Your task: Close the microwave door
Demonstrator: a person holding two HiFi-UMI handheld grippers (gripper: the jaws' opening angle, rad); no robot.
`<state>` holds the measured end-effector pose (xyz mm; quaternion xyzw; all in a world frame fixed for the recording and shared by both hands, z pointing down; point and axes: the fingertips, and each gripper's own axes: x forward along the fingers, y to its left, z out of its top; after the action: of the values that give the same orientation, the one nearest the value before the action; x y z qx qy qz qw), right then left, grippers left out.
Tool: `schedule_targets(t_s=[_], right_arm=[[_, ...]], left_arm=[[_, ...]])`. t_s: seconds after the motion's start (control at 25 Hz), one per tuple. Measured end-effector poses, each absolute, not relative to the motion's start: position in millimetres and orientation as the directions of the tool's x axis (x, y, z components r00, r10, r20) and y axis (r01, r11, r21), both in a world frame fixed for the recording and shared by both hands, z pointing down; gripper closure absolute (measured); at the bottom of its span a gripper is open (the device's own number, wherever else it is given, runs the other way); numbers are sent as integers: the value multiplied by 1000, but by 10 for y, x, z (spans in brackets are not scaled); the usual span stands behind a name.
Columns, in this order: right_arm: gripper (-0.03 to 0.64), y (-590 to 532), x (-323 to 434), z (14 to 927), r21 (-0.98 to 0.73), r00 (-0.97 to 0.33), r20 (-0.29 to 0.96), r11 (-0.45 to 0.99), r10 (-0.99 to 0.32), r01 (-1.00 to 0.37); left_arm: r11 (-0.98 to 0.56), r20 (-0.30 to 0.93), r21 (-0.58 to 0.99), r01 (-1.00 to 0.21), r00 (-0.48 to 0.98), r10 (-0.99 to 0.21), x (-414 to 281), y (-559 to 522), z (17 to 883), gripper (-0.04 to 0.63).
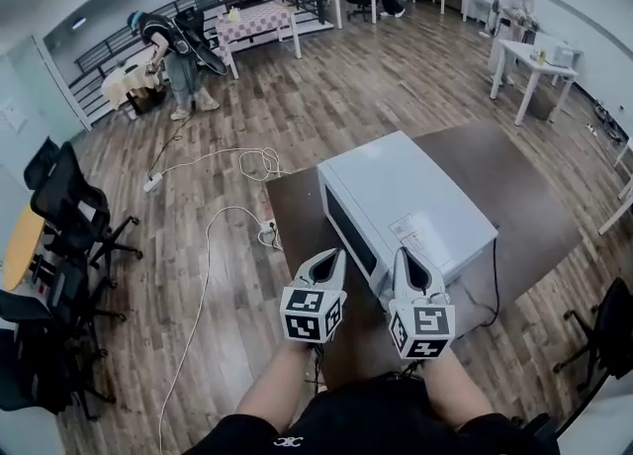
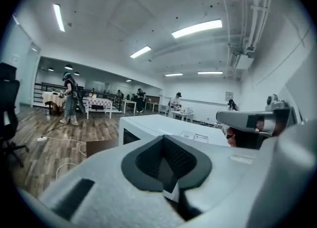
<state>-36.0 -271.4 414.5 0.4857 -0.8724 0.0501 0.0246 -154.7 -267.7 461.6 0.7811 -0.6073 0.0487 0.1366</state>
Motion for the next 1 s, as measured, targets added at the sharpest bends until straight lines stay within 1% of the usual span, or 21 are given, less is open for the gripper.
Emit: schedule_targets(t_s=[0.16,0.4,1.0], right_arm=[[611,-2702,-457,4111,-16,-547,107,548,-830,-836],[611,-2697,-539,4179,-21,-559,120,561,-820,-828],[611,-2671,-517,4245,-31,-544,139,545,-828,-838]], left_arm=[[-154,254,160,-975,191,-948,-1687,-2622,4588,584],[-123,263,134,-983,154,-952,-1766,-2595,4590,584],[-142,270,123,-982,171,-948,-1711,-2548,4553,584]])
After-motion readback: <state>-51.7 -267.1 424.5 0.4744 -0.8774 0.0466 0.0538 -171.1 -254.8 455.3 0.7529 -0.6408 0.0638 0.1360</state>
